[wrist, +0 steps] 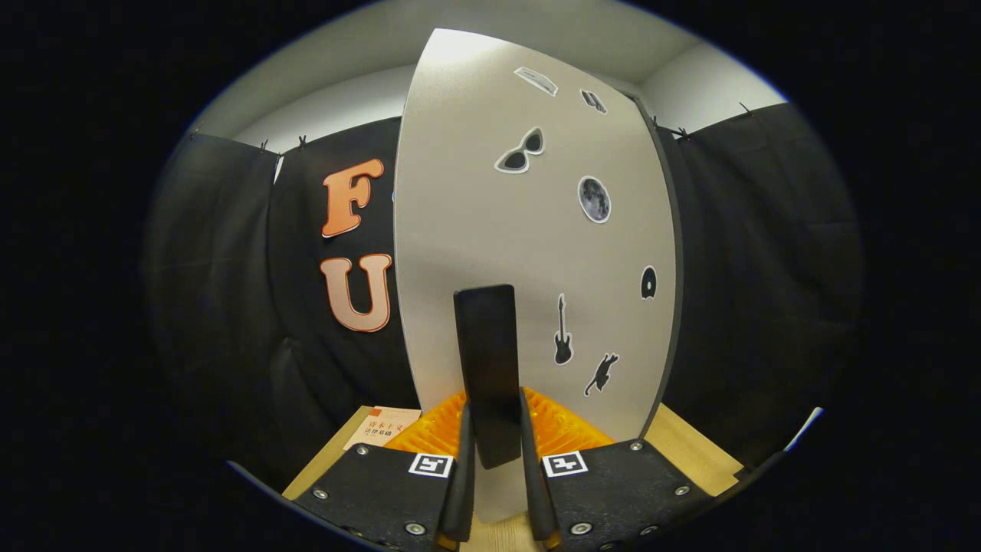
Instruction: Open the shoe cabinet door, grab the shoes and put them into the shoe cabinet, then close the shoe cabinet door.
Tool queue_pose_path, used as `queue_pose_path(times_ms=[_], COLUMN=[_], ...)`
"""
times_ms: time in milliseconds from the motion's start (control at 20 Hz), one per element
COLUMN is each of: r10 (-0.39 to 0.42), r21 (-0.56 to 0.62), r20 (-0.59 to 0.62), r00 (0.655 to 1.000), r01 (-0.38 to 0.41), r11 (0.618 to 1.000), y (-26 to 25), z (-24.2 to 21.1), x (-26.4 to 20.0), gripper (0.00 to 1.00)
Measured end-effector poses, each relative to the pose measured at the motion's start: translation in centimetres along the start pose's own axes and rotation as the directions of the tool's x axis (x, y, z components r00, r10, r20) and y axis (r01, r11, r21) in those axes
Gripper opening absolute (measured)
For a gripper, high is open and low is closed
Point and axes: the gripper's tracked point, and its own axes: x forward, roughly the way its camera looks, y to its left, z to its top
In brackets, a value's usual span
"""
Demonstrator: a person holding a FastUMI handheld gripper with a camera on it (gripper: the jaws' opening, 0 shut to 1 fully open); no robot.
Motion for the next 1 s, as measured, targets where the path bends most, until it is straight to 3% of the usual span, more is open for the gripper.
queue_pose_path(times_ms=[1000], r10=[-0.098], r21=[0.007], r20=[-0.013], r00=[0.995], r01=[0.098], r11=[0.995], y=[-10.3], z=[-0.9], x=[-8.0], gripper=[0.28])
